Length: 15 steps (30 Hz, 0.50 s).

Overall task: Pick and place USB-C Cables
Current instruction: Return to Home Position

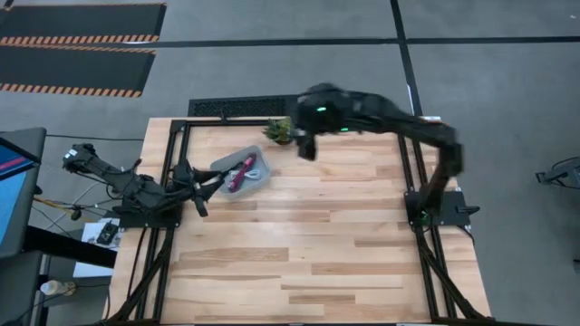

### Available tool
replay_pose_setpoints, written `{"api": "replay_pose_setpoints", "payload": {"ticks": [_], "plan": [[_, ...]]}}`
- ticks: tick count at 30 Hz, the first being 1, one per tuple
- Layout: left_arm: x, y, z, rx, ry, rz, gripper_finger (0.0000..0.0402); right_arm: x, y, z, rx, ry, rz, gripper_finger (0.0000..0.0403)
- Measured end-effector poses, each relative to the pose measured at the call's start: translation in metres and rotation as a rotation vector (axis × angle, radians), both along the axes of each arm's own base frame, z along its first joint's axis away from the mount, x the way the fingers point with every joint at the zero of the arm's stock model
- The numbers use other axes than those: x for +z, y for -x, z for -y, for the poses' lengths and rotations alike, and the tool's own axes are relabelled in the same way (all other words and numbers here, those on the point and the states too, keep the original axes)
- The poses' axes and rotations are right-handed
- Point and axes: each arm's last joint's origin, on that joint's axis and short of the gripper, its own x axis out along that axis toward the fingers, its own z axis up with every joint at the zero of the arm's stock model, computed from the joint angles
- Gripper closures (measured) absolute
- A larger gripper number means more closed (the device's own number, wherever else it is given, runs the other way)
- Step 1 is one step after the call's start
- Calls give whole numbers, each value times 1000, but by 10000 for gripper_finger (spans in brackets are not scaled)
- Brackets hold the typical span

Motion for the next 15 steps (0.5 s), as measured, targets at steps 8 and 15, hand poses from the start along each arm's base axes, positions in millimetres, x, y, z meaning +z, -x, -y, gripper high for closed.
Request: {"api": "replay_pose_setpoints", "payload": {"ticks": [8,15], "plan": [[-10,15,-8,3,-16,-87,251,-34,102,-18,-75,-40,266,106],[-19,30,-15,-29,35,-133,251,-81,159,-28,-159,-64,581,106]]}}
